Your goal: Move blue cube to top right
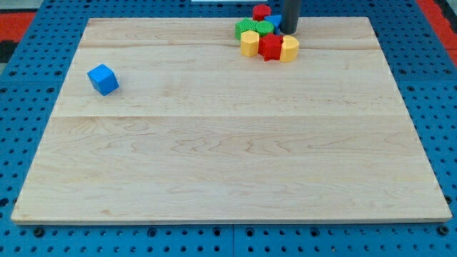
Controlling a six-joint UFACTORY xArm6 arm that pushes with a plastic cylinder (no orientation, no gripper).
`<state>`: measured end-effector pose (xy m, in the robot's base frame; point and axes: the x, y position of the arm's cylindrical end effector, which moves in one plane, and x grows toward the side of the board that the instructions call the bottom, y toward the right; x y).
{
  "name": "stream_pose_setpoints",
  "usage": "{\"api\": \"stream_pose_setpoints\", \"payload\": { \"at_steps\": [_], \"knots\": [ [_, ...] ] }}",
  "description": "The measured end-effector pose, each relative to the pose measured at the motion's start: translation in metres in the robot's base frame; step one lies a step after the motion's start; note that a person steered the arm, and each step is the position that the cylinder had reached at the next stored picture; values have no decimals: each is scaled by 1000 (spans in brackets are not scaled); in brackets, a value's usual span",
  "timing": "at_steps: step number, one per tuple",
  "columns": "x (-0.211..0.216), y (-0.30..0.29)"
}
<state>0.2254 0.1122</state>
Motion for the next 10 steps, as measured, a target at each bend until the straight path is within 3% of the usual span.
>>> {"api": "stream_pose_setpoints", "payload": {
  "at_steps": [1, 2, 3, 4, 5, 8, 9, 10],
  "knots": [
    [-5, 19],
    [19, 74],
    [90, 116],
    [174, 82],
    [213, -14],
    [197, -357],
    [145, -401],
    [119, -363]
  ]
}}
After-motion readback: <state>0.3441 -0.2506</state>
